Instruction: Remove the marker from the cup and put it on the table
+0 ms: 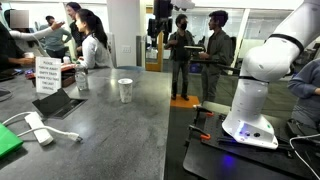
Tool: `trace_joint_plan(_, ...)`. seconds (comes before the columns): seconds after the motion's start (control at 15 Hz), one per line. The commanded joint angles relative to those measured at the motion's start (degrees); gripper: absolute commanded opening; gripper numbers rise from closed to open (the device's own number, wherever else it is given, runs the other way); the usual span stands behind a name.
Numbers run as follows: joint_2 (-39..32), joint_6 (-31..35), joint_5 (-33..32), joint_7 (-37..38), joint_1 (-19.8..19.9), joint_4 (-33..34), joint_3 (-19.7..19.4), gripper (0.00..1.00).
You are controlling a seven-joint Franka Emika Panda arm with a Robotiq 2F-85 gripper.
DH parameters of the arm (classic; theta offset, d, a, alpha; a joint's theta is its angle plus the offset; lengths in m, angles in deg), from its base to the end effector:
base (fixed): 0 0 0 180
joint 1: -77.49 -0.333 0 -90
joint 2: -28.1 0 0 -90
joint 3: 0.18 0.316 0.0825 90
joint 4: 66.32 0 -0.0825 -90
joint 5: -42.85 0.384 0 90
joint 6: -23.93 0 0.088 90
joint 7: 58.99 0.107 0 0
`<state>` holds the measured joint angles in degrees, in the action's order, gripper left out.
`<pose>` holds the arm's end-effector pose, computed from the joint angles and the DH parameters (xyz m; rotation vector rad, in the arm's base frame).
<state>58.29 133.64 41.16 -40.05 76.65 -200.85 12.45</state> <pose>0.3921 0.1019 0.5289 3.0204 -0.1681 0.1763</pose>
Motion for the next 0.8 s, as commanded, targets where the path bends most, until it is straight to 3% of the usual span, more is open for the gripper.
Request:
trace_joint_plan(0.0, -4.8, 7.5, -1.1, 3.2, 1.0, -0.6, -1.1, 1.00)
trace_joint_plan(0.27, -11.4, 16.6, -4.1, 5.4, 2.9, -0.2, -1.7, 1.00)
trace_joint_plan(0.73, -24.0, 24.4, -6.6, 6.4, 3.5, 3.9, -5.5, 1.00)
